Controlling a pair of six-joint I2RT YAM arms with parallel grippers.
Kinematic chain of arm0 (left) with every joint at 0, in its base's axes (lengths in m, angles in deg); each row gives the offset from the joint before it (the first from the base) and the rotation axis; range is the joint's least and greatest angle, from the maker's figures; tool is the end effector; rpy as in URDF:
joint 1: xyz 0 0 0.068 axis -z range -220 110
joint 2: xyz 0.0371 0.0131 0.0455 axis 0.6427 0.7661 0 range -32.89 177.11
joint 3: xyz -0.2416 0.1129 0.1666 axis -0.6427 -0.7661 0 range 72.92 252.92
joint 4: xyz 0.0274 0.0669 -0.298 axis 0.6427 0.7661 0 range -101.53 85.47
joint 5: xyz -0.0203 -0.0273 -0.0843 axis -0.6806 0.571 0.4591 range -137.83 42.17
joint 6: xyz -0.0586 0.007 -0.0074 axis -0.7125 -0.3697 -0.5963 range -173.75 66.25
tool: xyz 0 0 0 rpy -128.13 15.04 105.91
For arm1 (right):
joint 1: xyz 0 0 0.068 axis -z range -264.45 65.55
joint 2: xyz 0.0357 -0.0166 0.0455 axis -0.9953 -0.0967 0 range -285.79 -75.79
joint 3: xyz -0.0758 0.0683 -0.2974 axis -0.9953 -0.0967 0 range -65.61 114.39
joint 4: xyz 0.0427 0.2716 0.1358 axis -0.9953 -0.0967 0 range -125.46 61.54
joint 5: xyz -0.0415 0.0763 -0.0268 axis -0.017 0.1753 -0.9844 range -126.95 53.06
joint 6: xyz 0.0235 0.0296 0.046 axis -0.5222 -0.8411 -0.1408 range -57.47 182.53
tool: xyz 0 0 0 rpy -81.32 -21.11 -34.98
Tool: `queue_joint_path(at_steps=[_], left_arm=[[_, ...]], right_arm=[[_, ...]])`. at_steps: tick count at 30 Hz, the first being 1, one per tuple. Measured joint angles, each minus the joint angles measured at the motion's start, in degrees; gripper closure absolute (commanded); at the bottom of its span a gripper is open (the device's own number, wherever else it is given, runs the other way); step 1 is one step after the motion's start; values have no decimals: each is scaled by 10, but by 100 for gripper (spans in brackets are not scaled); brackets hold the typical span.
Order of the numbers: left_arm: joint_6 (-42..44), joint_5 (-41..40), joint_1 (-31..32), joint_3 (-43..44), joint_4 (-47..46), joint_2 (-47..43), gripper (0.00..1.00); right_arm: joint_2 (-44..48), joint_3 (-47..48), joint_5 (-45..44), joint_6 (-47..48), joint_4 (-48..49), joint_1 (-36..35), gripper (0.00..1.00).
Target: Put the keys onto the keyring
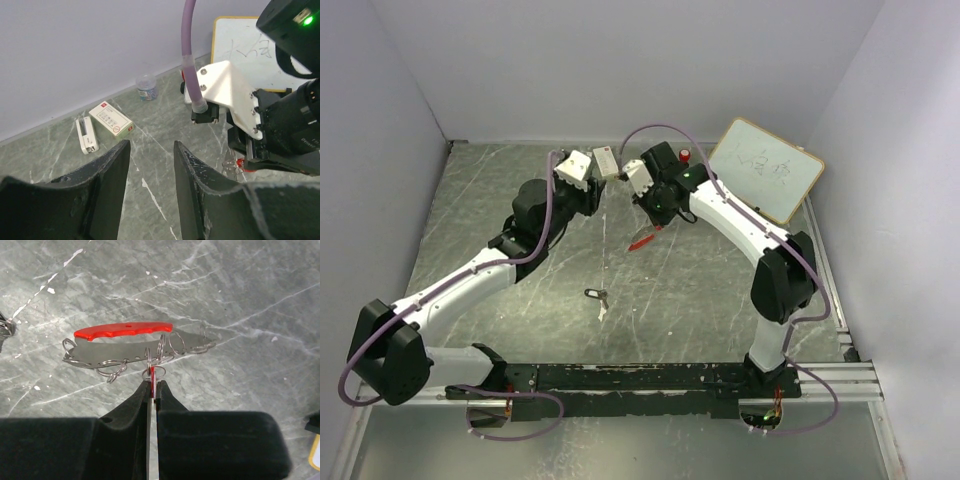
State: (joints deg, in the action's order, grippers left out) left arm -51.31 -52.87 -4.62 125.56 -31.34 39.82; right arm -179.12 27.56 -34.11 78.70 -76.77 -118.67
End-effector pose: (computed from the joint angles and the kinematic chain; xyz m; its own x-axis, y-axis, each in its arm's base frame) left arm 0.2808 -0.1947 0.3619 0.0179 0.0393 -0.9991 0.5048 0.8622 0.0429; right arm 0.3717 0.2553 0.3191 -0.5146 -0.6864 -0.5140 -0.7563 0.6457 -0.1051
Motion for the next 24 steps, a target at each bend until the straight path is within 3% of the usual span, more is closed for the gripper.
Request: queue_joint_path(at_steps=[24], left_arm=[[-19,-64,-10,-26,22,-49,51]], right_arm=[[-129,92,-21,-26,-62,0,100]])
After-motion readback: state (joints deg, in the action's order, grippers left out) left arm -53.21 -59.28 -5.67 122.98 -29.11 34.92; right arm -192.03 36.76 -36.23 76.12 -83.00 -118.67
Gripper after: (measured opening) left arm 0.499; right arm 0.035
